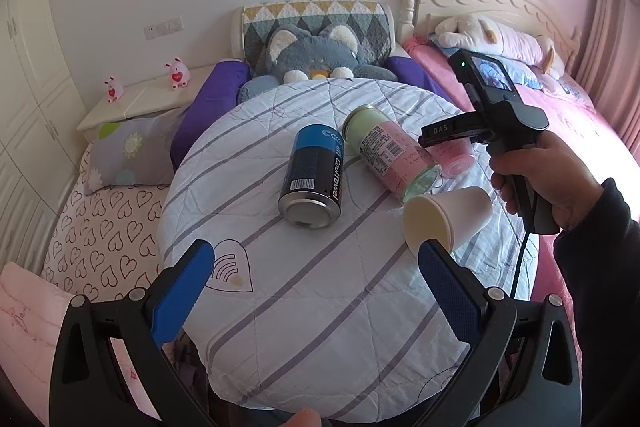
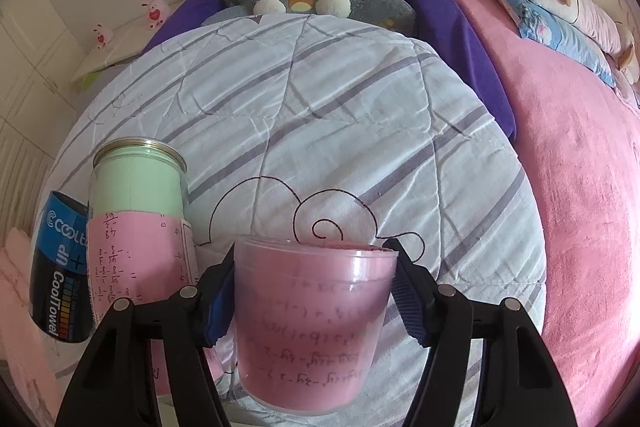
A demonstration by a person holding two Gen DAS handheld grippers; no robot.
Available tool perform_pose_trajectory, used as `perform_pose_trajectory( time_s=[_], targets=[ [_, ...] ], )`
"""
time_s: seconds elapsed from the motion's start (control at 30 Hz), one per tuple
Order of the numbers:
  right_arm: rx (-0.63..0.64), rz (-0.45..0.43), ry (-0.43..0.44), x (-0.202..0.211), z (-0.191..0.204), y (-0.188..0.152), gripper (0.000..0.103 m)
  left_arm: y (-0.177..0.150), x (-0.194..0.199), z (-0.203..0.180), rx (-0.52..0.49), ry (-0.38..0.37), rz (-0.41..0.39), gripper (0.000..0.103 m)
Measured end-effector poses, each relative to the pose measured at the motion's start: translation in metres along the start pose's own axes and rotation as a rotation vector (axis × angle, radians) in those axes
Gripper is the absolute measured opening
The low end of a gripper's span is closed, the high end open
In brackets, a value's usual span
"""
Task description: Flip cup upright
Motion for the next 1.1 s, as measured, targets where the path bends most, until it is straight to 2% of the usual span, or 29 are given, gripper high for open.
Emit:
perform_pose_trajectory(
  time_s=[0.27, 0.4, 0.57, 0.67, 0.8, 0.93, 1.1],
  targets=[
    [0.004, -0.088, 0.043, 0.043, 0.013, 0.005, 0.067, -0.004, 0.009, 0.0, 0.014, -0.004, -0.012, 0.103],
    [0.048, -0.113, 0.105, 0.065, 0.045, -0.001, 0.067, -0.009, 0.017, 0.004, 0.022, -0.003, -0.02, 0.103],
    [0.122, -0.103, 0.21, 0.075, 0.102, -0.03, 0.067, -0.022, 0.024, 0.015, 0.039, 0.006, -0.012, 0.103],
    [0.157, -0.076, 0.278, 0.067, 0.137, -0.055, 0.067, -0.033, 0.028, 0.025, 0.049, 0.017, -0.003, 0.103],
    [0.212, -0.009, 0.32, 0.046, 0.178, -0.092, 0.067, -0.051, 0.031, 0.04, 0.073, 0.038, 0.012, 0.103],
    [0.224, 0.059, 0.314, 0.017, 0.198, -0.12, 0.068, -0.069, 0.033, 0.049, 0.083, 0.046, 0.032, 0.103],
    [0.18, 0.109, 0.267, -0.015, 0.196, -0.132, 0.07, -0.083, 0.03, 0.054, 0.095, 0.045, 0.054, 0.103]
  ],
)
Point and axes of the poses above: each gripper's, at about its wrist camera, not at the fingertips, and x roughly against the way its jaws point, z to its left, y to its top, the point moved 6 cm from there along -x, roughly the way its jaws point, and after that the axes turned 12 degrees about y, right-handed, at the moved point
